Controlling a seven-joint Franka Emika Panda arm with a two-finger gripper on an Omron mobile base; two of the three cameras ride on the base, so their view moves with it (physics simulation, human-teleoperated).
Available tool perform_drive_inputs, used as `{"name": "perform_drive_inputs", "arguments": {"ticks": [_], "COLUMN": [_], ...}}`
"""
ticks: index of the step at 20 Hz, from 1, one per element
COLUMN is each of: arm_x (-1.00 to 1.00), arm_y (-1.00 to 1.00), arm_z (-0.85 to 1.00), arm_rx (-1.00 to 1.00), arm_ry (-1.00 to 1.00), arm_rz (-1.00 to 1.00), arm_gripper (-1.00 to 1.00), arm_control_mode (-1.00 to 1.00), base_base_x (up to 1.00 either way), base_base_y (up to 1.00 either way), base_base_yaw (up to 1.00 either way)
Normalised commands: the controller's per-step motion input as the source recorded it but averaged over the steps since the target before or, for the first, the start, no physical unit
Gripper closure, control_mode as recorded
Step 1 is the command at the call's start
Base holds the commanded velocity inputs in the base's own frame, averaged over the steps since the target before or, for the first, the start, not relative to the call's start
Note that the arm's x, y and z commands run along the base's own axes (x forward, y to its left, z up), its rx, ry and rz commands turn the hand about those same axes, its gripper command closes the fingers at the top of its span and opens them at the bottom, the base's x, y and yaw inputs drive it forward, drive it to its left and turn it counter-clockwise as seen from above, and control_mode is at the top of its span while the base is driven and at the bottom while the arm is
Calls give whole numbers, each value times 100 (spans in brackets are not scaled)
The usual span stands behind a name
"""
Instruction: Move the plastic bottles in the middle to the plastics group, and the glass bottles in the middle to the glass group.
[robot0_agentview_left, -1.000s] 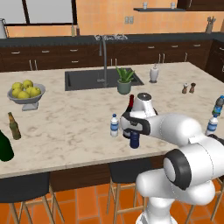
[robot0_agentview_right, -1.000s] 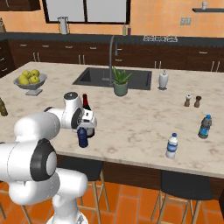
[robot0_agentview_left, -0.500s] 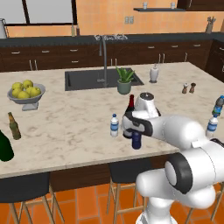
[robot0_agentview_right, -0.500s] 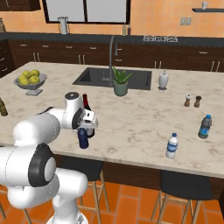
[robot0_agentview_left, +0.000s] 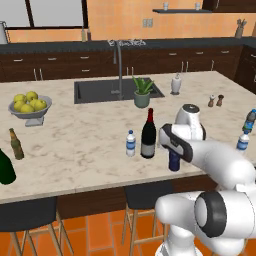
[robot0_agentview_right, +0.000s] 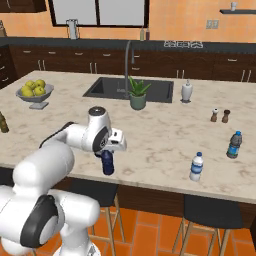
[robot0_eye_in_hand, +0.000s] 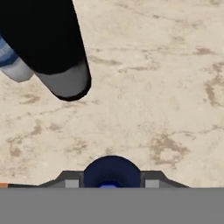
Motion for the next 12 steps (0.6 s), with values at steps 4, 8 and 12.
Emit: {"name": "perform_drive_inputs", "arguments": {"ticks": [4, 8, 12], "arm_x": [0, 0, 0], "arm_y": [-100, -98, -93], "arm_z": [25, 26, 22], "arm_rx": [0, 0, 0], "arm_ry": [9, 11, 10], "arm_rz": [0, 0, 0], "arm_gripper": [100, 100, 100], "arm_control_mode": [-100, -100, -100], "base_base_x": [0, 0, 0], "base_base_y": [0, 0, 0], "base_base_yaw": [0, 0, 0]}}
